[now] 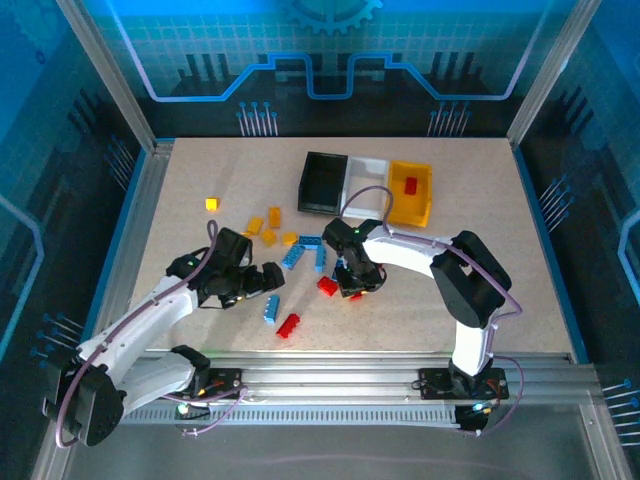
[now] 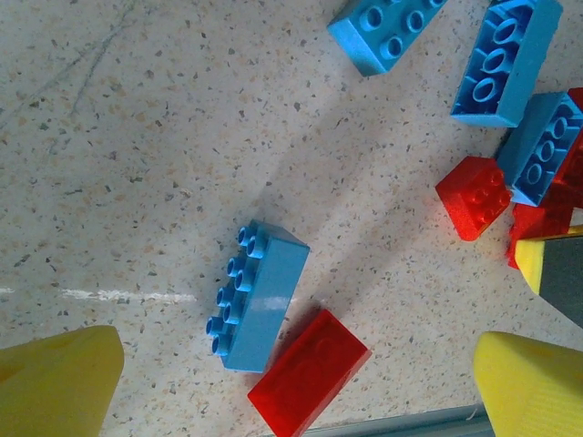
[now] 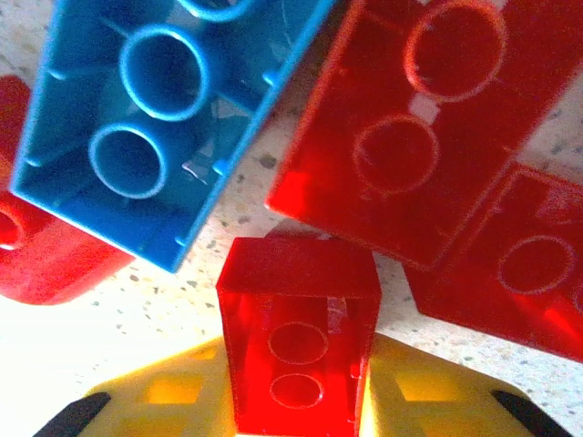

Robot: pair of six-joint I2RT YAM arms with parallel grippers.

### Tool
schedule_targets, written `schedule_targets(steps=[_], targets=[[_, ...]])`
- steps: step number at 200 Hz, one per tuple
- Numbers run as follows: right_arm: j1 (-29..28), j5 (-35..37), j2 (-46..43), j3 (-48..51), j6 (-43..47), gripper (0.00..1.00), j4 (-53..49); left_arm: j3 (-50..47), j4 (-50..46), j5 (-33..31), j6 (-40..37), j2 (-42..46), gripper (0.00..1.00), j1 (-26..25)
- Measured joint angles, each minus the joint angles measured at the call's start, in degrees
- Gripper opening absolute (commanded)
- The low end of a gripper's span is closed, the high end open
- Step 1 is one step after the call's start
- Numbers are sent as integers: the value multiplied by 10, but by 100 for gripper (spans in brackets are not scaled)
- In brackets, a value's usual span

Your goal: Sort the legos into containers by color

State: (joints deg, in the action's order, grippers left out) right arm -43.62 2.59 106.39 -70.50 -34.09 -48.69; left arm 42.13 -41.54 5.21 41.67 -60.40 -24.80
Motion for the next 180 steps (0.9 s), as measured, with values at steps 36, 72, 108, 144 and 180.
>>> schedule_targets(steps=[36, 72, 108, 144, 180], targets=[[2, -1, -46, -13, 6, 33, -38, 0, 14, 0, 0, -11, 99, 0], [59, -6, -109, -89, 28, 34, -69, 0, 21, 0, 0, -24, 99, 0], [210, -11, -84, -183, 61, 34, -66, 19, 8, 7, -26, -47, 99, -2], [297, -15, 34, -282, 83, 33, -62, 81, -35, -1, -73, -74, 98, -48], [337, -16, 162, -375, 100, 34, -67, 120, -75, -19, -91, -120, 97, -127]])
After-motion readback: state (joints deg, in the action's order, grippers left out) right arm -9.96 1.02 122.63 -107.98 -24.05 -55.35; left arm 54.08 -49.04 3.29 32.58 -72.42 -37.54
